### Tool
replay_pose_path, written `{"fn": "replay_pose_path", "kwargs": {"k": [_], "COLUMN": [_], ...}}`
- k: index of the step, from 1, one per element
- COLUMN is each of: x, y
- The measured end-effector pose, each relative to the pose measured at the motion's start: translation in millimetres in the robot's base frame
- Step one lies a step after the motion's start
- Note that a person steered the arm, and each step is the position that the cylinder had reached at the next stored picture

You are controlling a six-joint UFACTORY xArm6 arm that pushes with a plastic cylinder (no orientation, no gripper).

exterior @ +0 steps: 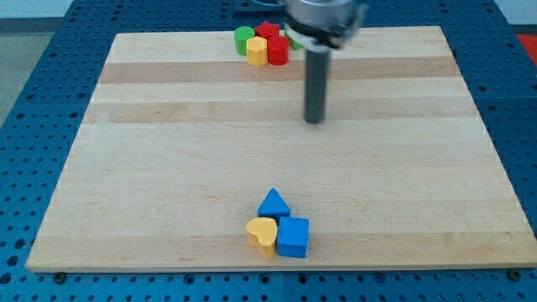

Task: Move the blue triangle away from blue cube

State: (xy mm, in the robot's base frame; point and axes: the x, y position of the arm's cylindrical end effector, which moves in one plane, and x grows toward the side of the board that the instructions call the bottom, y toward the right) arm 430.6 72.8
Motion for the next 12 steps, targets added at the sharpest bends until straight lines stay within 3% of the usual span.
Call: {"fn": "replay_pose_path", "kwargs": {"k": [1,2,4,5,7,8,9,10,11,12], "x": [67.6,104.2,142.7,136.3,81.2,99.3,148.6,181.5,157.1,107.2], "y": [13.3,13.3,-24.9,-87.6,-211.8,-199.5,-160.7,-198.9,-258.7,-260.0]}}
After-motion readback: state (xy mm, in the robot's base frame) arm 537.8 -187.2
